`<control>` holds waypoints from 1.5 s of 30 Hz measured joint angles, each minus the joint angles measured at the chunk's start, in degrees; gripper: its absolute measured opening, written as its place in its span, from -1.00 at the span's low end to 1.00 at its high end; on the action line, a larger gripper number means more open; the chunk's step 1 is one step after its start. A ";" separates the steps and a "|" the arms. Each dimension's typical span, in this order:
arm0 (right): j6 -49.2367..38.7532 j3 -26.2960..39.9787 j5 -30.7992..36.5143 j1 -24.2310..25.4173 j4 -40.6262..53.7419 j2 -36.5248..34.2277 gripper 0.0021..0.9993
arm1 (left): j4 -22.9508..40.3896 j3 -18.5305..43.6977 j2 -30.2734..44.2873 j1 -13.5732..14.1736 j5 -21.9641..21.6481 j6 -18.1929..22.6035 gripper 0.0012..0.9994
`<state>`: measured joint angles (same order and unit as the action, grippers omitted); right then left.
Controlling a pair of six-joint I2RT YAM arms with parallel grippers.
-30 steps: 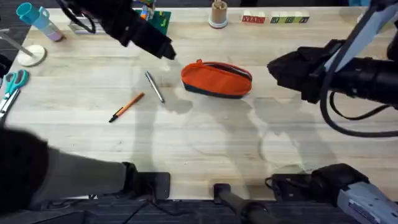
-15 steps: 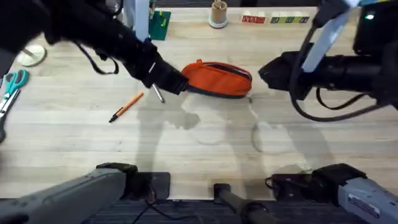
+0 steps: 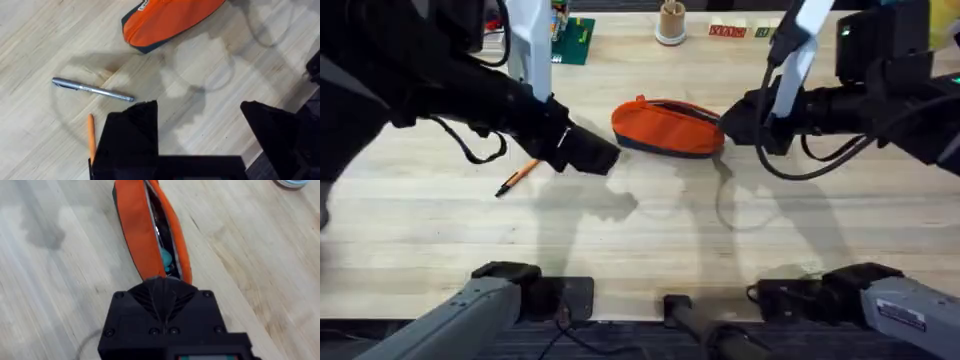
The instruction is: Unzip the bag, pick up the pens from the table one at a time and place them inside, then zip the bag closed.
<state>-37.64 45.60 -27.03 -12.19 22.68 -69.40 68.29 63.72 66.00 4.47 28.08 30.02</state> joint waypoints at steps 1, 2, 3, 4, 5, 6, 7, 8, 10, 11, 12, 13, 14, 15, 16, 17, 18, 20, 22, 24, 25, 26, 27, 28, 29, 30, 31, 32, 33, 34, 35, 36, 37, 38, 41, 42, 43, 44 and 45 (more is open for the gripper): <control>-0.96 0.00 0.00 0.00 0.00 -0.54 -0.94 | 0.00 0.00 0.00 0.00 -0.07 -0.09 1.00; -1.65 0.00 -0.02 0.00 0.00 -0.88 -0.94 | -0.01 0.00 0.00 0.00 -0.13 -0.11 0.99; -2.45 0.00 -0.02 0.00 -0.04 -1.28 -0.94 | -0.07 0.00 0.00 0.00 -0.26 -0.13 0.99; -3.12 0.00 -0.02 0.00 -0.14 -1.62 -0.94 | -0.09 0.00 0.00 0.00 -0.31 -0.18 0.99; -3.84 0.00 -0.02 0.00 -0.25 -1.98 -0.94 | -0.11 0.00 0.00 0.00 -0.34 -0.26 0.99; -4.48 0.00 -0.02 0.00 -0.41 -2.27 -0.94 | -0.15 0.00 0.00 0.00 -0.39 -0.29 0.99; -5.04 0.00 -0.02 0.00 -0.79 -2.57 -0.94 | -0.15 0.00 0.00 0.00 -0.48 -0.29 0.99; -5.55 0.00 -0.02 0.00 -1.32 -2.87 -0.94 | -0.15 0.00 0.00 0.00 -0.50 -0.29 0.99; -6.21 0.00 -0.02 0.00 -2.97 -3.35 -0.94 | -0.18 0.00 0.00 0.00 -0.51 -0.31 0.99; -6.45 0.00 -0.02 0.00 -3.90 -3.56 -0.94 | -0.17 0.00 0.00 0.00 -0.50 -0.31 0.99; -6.61 0.00 -0.01 0.00 -4.73 -3.70 -0.94 | -0.17 0.00 0.00 0.00 -0.52 -0.31 0.99; -6.78 0.00 -0.02 0.00 -5.44 -3.76 -0.94 | -0.18 0.00 0.00 0.00 -0.53 -0.31 0.99; -6.94 0.00 -0.02 0.00 -5.90 -3.85 -0.95 | -0.18 0.00 0.00 0.00 -0.53 -0.31 0.99; -7.05 0.00 -0.02 0.00 -6.30 -3.94 -0.95 | -0.17 0.00 0.00 0.00 -0.53 -0.32 0.99; -7.20 0.00 -0.02 0.00 -6.46 -3.98 -0.95 | -0.18 0.00 0.00 0.00 -0.53 -0.39 0.99; -7.24 0.00 -0.02 0.00 -6.45 -4.17 -0.94 | -0.18 0.00 0.00 0.00 -0.53 -0.44 0.99; -7.35 0.00 -0.02 0.00 -6.44 -4.47 -0.94 | -0.17 0.00 0.00 0.00 -0.53 -0.46 0.99; -7.42 0.00 -0.02 0.00 -6.43 -5.32 -0.94 | -0.18 0.00 0.00 0.00 -0.53 -0.46 0.99; -7.42 0.00 -0.02 0.00 -6.43 -6.45 -0.95 | -0.18 0.00 0.00 0.00 -0.53 -0.46 0.99; -7.42 0.00 -0.05 0.00 -6.52 -7.38 -0.94 | -0.18 0.00 0.00 0.00 -0.53 -0.46 0.99; -7.42 0.00 -0.07 0.00 -6.61 -7.82 -0.94 | -0.18 0.00 0.00 0.00 -0.53 -0.46 0.99; -7.42 0.00 -0.16 0.00 -6.68 -8.19 -0.94 | -0.18 0.00 0.00 0.00 -0.53 -0.48 0.99; -7.42 0.00 -0.26 0.00 -6.82 -8.55 -0.94 | -0.18 0.00 0.00 0.00 -0.55 -0.46 0.99; -7.42 0.02 -0.34 0.00 -7.00 -8.97 -0.94 | -0.18 0.00 0.00 0.00 -0.53 -0.47 0.99; -7.42 0.02 -0.44 0.00 -7.20 -9.37 -0.94 | -0.18 0.00 0.00 0.00 -0.54 -0.48 0.99; -7.42 0.09 -0.48 0.00 -7.47 -9.92 -0.94 | -0.18 0.00 0.00 0.00 -0.53 -0.48 0.99; -7.42 0.11 -0.51 0.00 -7.74 -10.38 -0.94 | -0.18 0.00 0.00 0.00 -0.53 -0.48 0.99; -7.43 0.18 -0.62 0.00 -8.09 -10.98 -0.94 | -0.18 0.00 0.00 0.00 -0.54 -0.48 0.99; -7.42 0.24 -0.73 0.00 -8.49 -11.60 -0.94 | -0.17 0.00 0.00 0.00 -0.53 -0.48 0.99; -7.44 0.31 -0.83 0.00 -8.76 -12.11 -0.94 | -0.18 0.00 0.00 0.00 -0.53 -0.48 0.99; -7.42 0.33 -0.90 -0.01 -9.13 -12.73 -0.94 | -0.18 0.00 0.00 0.00 -0.53 -0.48 0.99; -7.43 0.41 -0.93 -0.03 -9.34 -13.22 -0.94 | -0.18 0.00 0.00 0.00 -0.54 -0.48 0.99; -7.44 0.46 -0.98 -0.08 -9.50 -13.69 -0.94 | -0.18 0.00 0.00 0.00 -0.55 -0.48 0.99; -7.44 0.53 -1.09 -0.21 -9.58 -14.22 -0.94 | -0.18 0.00 0.00 0.00 -0.55 -0.48 0.99; -7.42 0.83 -1.09 -0.83 -9.83 -15.82 -0.94 | -0.24 0.00 0.00 0.00 -0.55 -0.48 0.99; -7.43 0.90 -1.09 -0.99 -9.91 -16.21 -0.94 | -0.30 0.00 0.00 0.00 -0.55 -0.48 0.99; -7.42 0.92 -1.09 -1.11 -10.01 -16.52 -0.94 | -0.36 0.00 0.00 0.00 -0.54 -0.48 0.99; -7.42 0.92 -1.09 -1.20 -10.11 -16.73 -0.94 | -0.40 0.00 0.00 0.00 -0.55 -0.48 0.99; -7.44 0.94 -1.07 -1.27 -10.28 -16.86 -0.94 | -0.40 0.00 0.00 0.00 -0.55 -0.46 0.99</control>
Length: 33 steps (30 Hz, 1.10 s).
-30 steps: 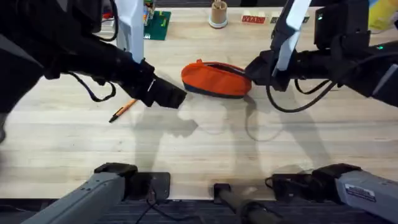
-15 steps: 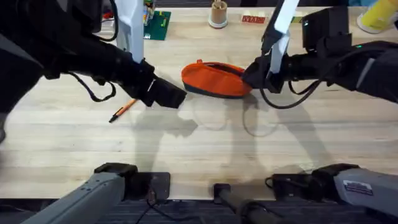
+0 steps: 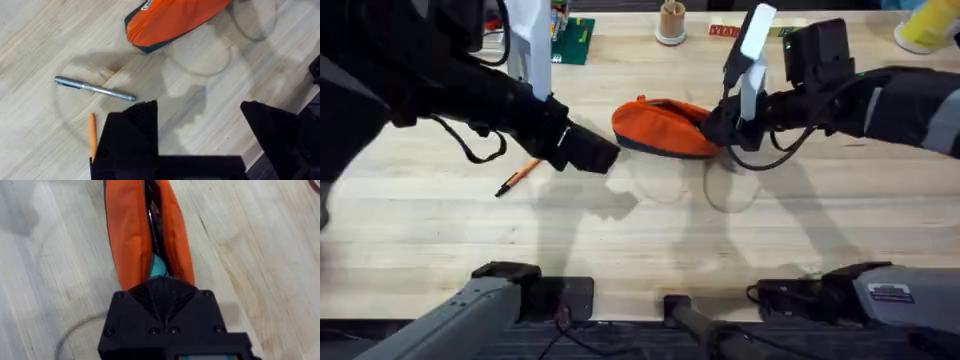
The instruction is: Unzip the bag, pick up the pens from the table one at a time and place them inside, then zip the bag closed.
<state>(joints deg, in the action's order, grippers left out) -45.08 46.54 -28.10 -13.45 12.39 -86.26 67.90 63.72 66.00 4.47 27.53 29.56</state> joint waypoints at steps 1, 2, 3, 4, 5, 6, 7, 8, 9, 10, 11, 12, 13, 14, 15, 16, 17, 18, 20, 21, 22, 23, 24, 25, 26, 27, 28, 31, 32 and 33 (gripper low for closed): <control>0.02 0.00 0.02 -0.02 -0.25 -0.02 -0.94 | -0.03 0.00 0.00 0.00 0.00 -0.01 0.99; 0.02 0.00 0.04 -0.02 -0.54 -0.02 -0.94 | -0.10 0.00 0.00 0.00 0.00 -0.02 0.99; 0.02 0.00 0.11 -0.04 -0.89 -0.07 -0.94 | -0.24 0.00 0.00 0.00 0.00 -0.02 0.99; 0.03 0.00 0.20 -0.04 -1.40 -0.13 -0.91 | -0.53 0.00 0.00 0.00 0.00 -0.02 0.99; 0.06 0.00 0.22 -0.04 -1.97 -0.23 -0.85 | -0.83 0.00 0.00 0.00 0.00 -0.02 0.99; 0.04 0.00 0.20 -0.04 -2.57 -0.28 -0.67 | -1.18 0.00 0.00 0.00 0.00 -0.02 0.99; 0.20 0.00 0.19 -0.07 -3.02 -0.36 -0.48 | -1.45 0.00 0.00 0.00 0.00 -0.02 0.99; 0.30 0.00 0.17 -0.17 -3.55 -0.39 -0.25 | -1.71 0.00 0.00 0.00 -0.01 -0.02 0.99; 0.56 0.00 0.09 -0.30 -3.77 -0.44 0.00 | -1.94 0.00 0.00 0.00 -0.02 -0.02 0.99; 0.95 0.00 -0.04 -0.40 -3.90 -0.48 0.32 | -2.06 0.00 0.00 0.00 -0.02 -0.02 0.99; 1.15 -0.01 -0.22 -0.59 -3.87 -0.48 0.60 | -2.18 0.00 0.00 0.00 -0.04 -0.02 0.99; 1.36 -0.02 -0.36 -0.74 -3.88 -0.48 0.87 | -2.36 0.00 0.00 0.00 -0.06 -0.02 0.99; 1.52 -0.02 -0.44 -0.87 -3.99 -0.48 0.96 | -2.59 0.00 0.00 0.00 -0.11 -0.02 0.99; 1.81 -0.02 -0.44 -0.90 -4.04 -0.48 0.98 | -2.79 0.00 0.00 0.00 -0.13 -0.02 0.99; 2.04 -0.02 -0.44 -0.90 -4.10 -0.50 0.99 | -2.96 0.00 0.00 0.00 -0.15 -0.02 0.99; 2.26 -0.02 -0.44 -0.90 -4.12 -0.50 0.99 | -3.09 0.00 0.00 0.00 -0.15 -0.02 0.99; 2.48 -0.02 -0.44 -0.90 -4.14 -0.48 0.99 | -3.22 0.00 0.00 0.00 -0.15 -0.02 0.99; 2.66 -0.02 -0.44 -0.90 -4.14 -0.48 0.99 | -3.44 0.00 0.00 0.00 -0.15 -0.02 0.99; 2.86 -0.02 -0.44 -0.90 -4.17 -0.48 0.99 | -3.91 0.00 0.00 0.00 -0.16 -0.02 0.99; 2.90 -0.02 -0.44 -0.90 -4.19 -0.50 1.00 | -4.10 0.00 0.00 0.00 -0.15 -0.02 0.99; 2.90 -0.02 -0.44 -0.90 -4.21 -0.48 1.00 | -4.24 0.00 0.00 0.00 -0.15 -0.02 0.99; 2.93 -0.02 -0.44 -0.90 -4.21 -0.48 0.99 | -4.29 0.00 0.00 0.00 -0.15 -0.02 0.99; 3.10 -0.02 -0.44 -0.90 -4.21 -0.48 0.99 | -4.31 0.00 0.00 0.00 -0.15 -0.02 0.99; 3.29 -0.02 -0.44 -0.90 -4.23 -0.48 0.99 | -4.31 0.00 0.00 0.00 -0.15 -0.02 0.99; 3.58 -0.02 -0.44 -0.90 -4.25 -0.48 1.00 | -4.31 0.00 0.00 0.00 -0.15 -0.02 0.99; 3.99 -0.02 -0.46 -0.90 -4.25 -0.48 1.00 | -4.31 0.00 0.00 0.00 -0.17 -0.02 0.99; 4.45 -0.02 -0.46 -0.90 -4.27 -0.48 1.00 | -4.31 0.00 0.00 0.00 -0.16 -0.02 0.99; 6.22 -0.02 -0.61 -0.90 -4.44 -0.39 0.99 | -4.31 0.00 0.00 0.00 -0.15 -0.02 0.99; 6.78 -0.02 -0.66 -0.90 -4.43 -0.23 0.99 | -4.31 0.00 0.00 0.00 -0.15 -0.02 0.99; 7.51 -0.02 -0.67 -0.90 -4.40 0.11 1.00 | -4.31 0.00 0.00 0.00 -0.16 -0.02 0.99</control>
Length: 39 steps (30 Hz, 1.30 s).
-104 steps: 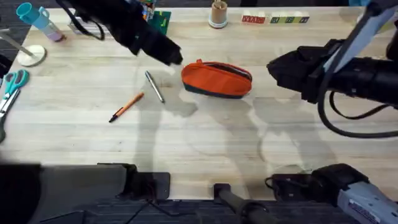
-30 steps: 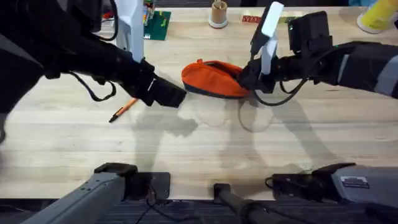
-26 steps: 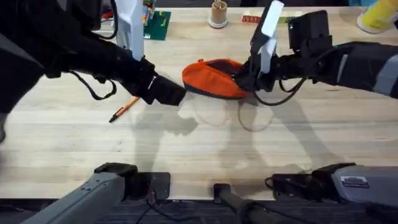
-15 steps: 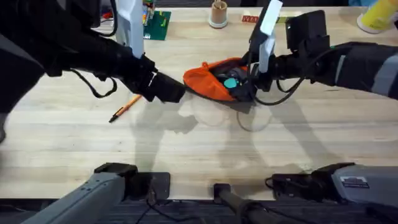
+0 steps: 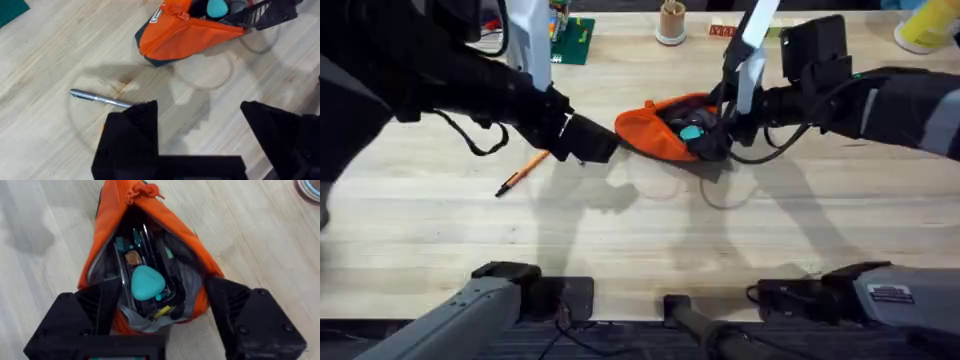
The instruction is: Unzip the bag, pick up the pens from the table one at a time and place them inside, then zip the bag closed.
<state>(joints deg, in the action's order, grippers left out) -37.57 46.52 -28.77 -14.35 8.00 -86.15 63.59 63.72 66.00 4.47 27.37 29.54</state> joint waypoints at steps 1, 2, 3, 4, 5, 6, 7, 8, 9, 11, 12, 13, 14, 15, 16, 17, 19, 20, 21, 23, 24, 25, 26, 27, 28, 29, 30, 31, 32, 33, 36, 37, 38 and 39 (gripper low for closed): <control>0.77 0.00 0.03 -0.01 0.05 0.51 1.00 | 0.00 0.00 0.00 0.00 0.01 0.00 0.99; 1.60 0.00 0.06 0.00 0.10 1.18 1.00 | 0.00 0.00 0.00 0.00 0.01 0.00 0.99; 2.35 0.00 0.15 0.00 0.12 2.04 1.00 | 0.00 0.00 0.00 0.00 0.01 0.00 0.99; 3.10 0.00 0.31 0.00 0.09 2.96 1.00 | 0.00 0.00 0.00 0.00 0.01 0.00 0.99; 3.76 0.00 0.47 0.00 -0.03 4.07 1.00 | 0.00 0.00 0.00 0.00 0.01 0.00 0.99; 4.22 0.00 0.49 0.00 -0.15 5.06 1.00 | 0.00 0.00 0.00 0.00 0.01 0.00 0.99; 4.64 0.00 0.49 0.02 -0.20 6.16 1.00 | 0.00 0.00 0.00 0.00 0.00 0.00 0.99; 4.90 0.00 0.50 0.02 -0.18 7.27 1.00 | 0.00 0.00 0.00 0.00 0.01 0.00 0.99; 5.11 0.00 0.49 0.02 -0.18 8.31 1.00 | 0.00 0.00 0.00 0.00 -0.01 0.00 0.99; 5.79 0.00 0.49 0.02 0.19 10.54 1.00 | 0.00 0.00 0.00 0.00 -0.05 0.00 0.99; 6.22 0.00 0.49 0.02 0.59 11.78 1.00 | 0.00 0.00 0.00 0.00 -0.08 0.00 0.99; 6.66 0.01 0.52 0.02 1.00 12.92 1.00 | 0.00 0.00 0.00 0.00 -0.08 0.00 0.99; 7.20 0.00 0.55 0.02 1.40 14.05 1.00 | 0.00 0.00 0.00 0.00 -0.13 0.00 0.99; 7.73 0.02 0.61 0.02 1.84 15.32 1.00 | 0.00 0.00 0.00 0.00 -0.17 0.00 0.99; 8.20 0.00 0.67 0.02 2.39 16.47 1.00 | 0.00 0.00 0.00 0.00 -0.19 0.00 0.99; 8.62 0.00 0.69 0.02 3.03 17.61 0.99 | 0.00 0.00 0.00 0.00 -0.19 0.00 0.99; 9.20 0.00 0.71 0.01 4.51 19.75 1.00 | 0.00 0.00 0.00 0.00 -0.19 0.00 0.99; 9.37 0.00 0.71 0.02 5.35 20.91 1.00 | 0.00 0.00 0.00 0.00 -0.19 0.00 0.99; 9.51 0.00 0.71 0.02 6.06 21.78 1.00 | 0.00 0.00 0.00 0.00 -0.19 0.00 0.99; 9.81 0.00 0.73 0.02 8.13 23.96 1.00 | 0.00 0.00 0.00 0.00 -0.19 0.00 0.99; 9.96 0.00 0.73 0.02 9.07 24.88 1.00 | 0.00 0.00 0.00 0.00 -0.19 0.00 0.99; 10.13 0.00 0.73 0.02 10.05 25.86 1.00 | 0.02 0.00 0.00 0.00 -0.19 0.00 0.99; 10.17 0.00 0.73 0.02 11.18 26.90 0.99 | 0.04 0.00 0.00 0.00 -0.19 0.00 0.99; 10.19 0.00 0.73 0.02 12.04 27.74 1.00 | 0.04 0.00 0.00 0.00 -0.19 0.00 0.99; 10.37 0.00 0.73 0.02 12.88 28.67 1.00 | 0.04 0.00 0.00 0.00 -0.19 0.00 0.99; 10.60 0.00 0.73 0.02 13.51 29.44 1.00 | 0.04 0.00 0.00 0.00 -0.19 0.00 0.99; 11.15 0.00 0.75 0.02 14.21 30.28 1.00 | 0.04 0.00 0.00 0.00 -0.19 0.00 0.99; 11.98 0.00 0.76 0.02 14.87 31.17 0.99 | 0.04 0.00 0.00 0.00 -0.19 0.00 0.99; 12.84 0.00 0.79 0.02 15.42 31.95 1.00 | 0.04 0.00 0.00 0.00 -0.19 -0.02 0.99; 13.87 0.00 0.84 0.02 16.12 32.79 1.00 | 0.07 0.00 0.00 0.00 -0.19 -0.21 0.99; 16.61 0.00 0.89 0.02 18.85 34.92 1.00 | 0.10 0.00 0.00 0.00 -0.19 -1.85 0.99; 17.32 0.00 0.89 0.02 19.74 35.46 1.00 | 0.11 0.00 0.00 0.00 -0.19 -2.41 0.99; 18.08 0.00 0.89 0.02 20.73 36.00 0.99 | 0.11 0.00 0.00 0.00 -0.19 -2.95 0.99; 18.82 0.00 0.89 0.02 21.71 36.50 0.99 | 0.14 0.00 0.00 0.00 -0.20 -3.33 0.99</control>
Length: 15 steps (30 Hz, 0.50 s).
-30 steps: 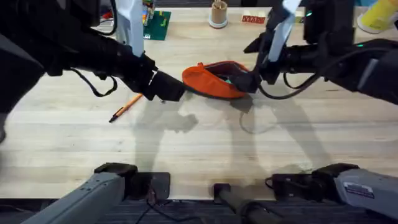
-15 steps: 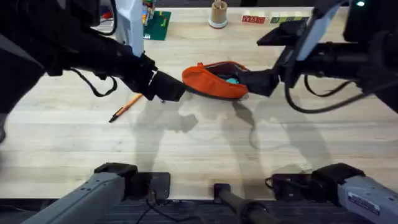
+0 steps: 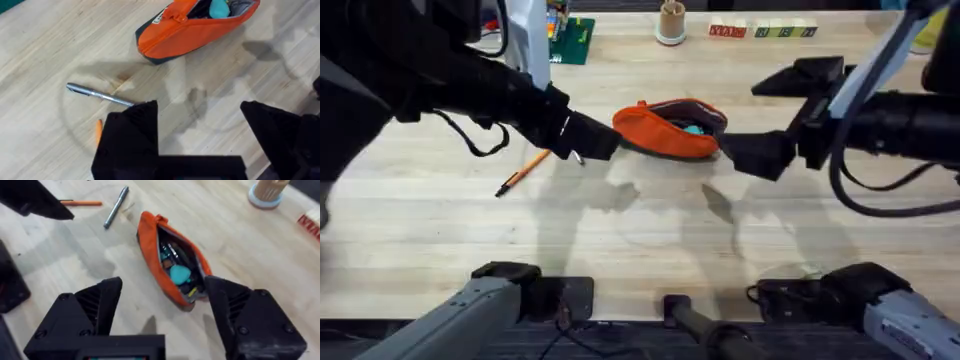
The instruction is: Unzip the bag, pick up the pens from the table one at a time and place them inside, then zip the bag closed.
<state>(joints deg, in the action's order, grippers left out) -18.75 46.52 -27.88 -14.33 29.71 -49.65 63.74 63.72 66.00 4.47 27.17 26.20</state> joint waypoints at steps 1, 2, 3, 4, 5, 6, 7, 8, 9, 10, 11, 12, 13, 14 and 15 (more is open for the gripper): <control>0.49 0.00 0.00 0.00 0.79 0.36 1.00 | 0.03 0.00 0.00 0.00 -0.03 -0.39 0.99; 0.86 0.00 0.00 0.00 1.60 0.69 1.00 | 0.08 0.00 0.00 0.00 -0.24 -1.10 0.99; 1.22 0.00 0.00 0.00 2.52 0.95 1.00 | 0.09 0.00 0.00 0.00 -0.79 -2.15 0.99; 1.55 0.00 0.00 0.00 3.30 1.10 1.00 | 0.08 0.00 0.00 0.00 -1.74 -3.67 0.99; 1.84 0.00 0.00 0.00 4.05 1.16 1.00 | 0.10 0.00 0.00 0.00 -3.05 -5.59 0.99; 1.97 0.00 0.00 0.00 4.58 1.15 1.00 | 0.10 0.00 0.00 0.00 -4.70 -7.83 0.99; 2.10 0.00 0.00 0.00 5.11 1.15 1.00 | 0.10 0.00 0.00 0.00 -6.80 -10.63 0.99; 2.25 0.00 0.00 0.00 5.69 1.13 1.00 | 0.12 0.00 0.00 0.00 -8.56 -13.01 0.99; 2.30 0.00 0.00 0.00 6.10 1.13 0.99 | 0.10 0.00 0.00 0.00 -10.61 -15.63 0.99; 2.36 0.00 0.00 0.00 6.43 1.13 1.00 | 0.11 0.00 0.00 0.00 -12.11 -17.73 0.99; 2.49 0.00 0.00 0.00 6.75 1.13 1.00 | 0.10 0.00 0.00 0.00 -13.67 -19.95 0.99; 2.50 0.00 0.00 0.00 6.94 1.15 0.99 | 0.10 0.00 0.00 0.00 -15.12 -22.18 0.99; 2.50 0.00 0.00 0.00 7.03 1.13 1.00 | 0.10 0.00 0.00 0.00 -16.26 -24.11 0.99; 2.50 0.00 0.00 0.00 7.10 1.13 1.00 | 0.10 0.00 0.00 0.00 -17.22 -25.84 0.99; 2.50 0.00 0.00 0.00 7.15 1.15 0.99 | 0.08 0.00 0.00 0.00 -18.11 -27.52 0.99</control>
<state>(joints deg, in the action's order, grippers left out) -16.25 46.52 -27.88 -14.33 36.86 -48.49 63.81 63.72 66.00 4.47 9.06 -1.32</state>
